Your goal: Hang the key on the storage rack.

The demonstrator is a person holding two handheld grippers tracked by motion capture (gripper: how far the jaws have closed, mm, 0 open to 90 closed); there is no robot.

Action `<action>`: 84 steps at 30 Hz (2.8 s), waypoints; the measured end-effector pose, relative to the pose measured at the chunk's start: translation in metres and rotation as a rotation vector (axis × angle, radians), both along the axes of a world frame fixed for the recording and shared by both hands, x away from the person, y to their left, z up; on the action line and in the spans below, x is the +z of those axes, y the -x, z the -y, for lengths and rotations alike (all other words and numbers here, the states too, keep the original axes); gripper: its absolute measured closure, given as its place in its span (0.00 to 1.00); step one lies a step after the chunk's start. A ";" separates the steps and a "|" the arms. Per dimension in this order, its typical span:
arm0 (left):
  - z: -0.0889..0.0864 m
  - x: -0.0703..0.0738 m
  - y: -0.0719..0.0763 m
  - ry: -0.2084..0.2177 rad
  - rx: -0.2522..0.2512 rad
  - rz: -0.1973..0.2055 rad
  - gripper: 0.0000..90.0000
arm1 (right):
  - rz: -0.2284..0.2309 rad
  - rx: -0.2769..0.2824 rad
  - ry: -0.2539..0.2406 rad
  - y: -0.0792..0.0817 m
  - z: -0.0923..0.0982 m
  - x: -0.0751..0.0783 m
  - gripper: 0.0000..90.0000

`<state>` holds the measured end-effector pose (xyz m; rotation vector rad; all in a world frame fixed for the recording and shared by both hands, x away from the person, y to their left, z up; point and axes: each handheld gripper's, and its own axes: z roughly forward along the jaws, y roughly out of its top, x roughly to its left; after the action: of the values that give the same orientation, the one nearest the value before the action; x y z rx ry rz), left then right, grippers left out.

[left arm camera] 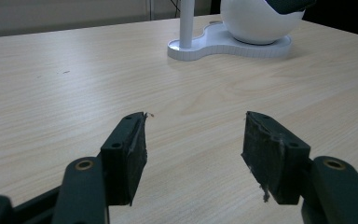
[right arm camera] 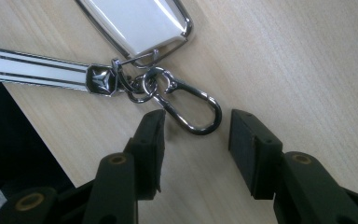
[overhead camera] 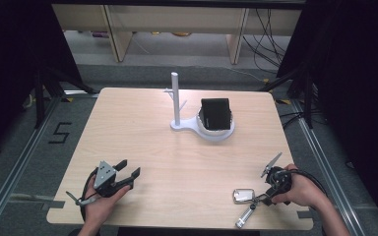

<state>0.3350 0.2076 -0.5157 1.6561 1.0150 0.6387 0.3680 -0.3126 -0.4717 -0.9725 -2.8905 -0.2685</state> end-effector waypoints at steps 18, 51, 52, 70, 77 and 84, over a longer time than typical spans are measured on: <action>-0.001 -0.002 0.000 -0.002 -0.005 -0.004 0.43 | 0.028 0.034 0.000 -0.015 -0.003 0.005 0.81; 0.000 -0.003 -0.001 0.006 -0.011 -0.008 0.43 | 0.030 0.159 0.020 -0.006 -0.006 0.000 0.75; 0.000 -0.003 -0.001 0.006 -0.011 -0.007 0.43 | 0.028 0.140 0.031 -0.004 -0.008 0.000 0.75; -0.002 -0.002 -0.001 0.005 -0.006 -0.012 0.43 | 0.057 0.257 0.197 0.003 -0.030 0.000 0.93; -0.001 -0.001 0.000 0.003 -0.007 -0.012 0.43 | 0.032 0.221 0.170 0.000 -0.026 0.000 0.97; 0.001 0.002 0.001 0.002 -0.017 -0.007 0.43 | 0.053 0.203 0.137 -0.004 -0.021 0.003 0.97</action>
<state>0.3340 0.2065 -0.5134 1.6644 1.0051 0.6205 0.3718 -0.2914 -0.4684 -0.6904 -3.0596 -0.0844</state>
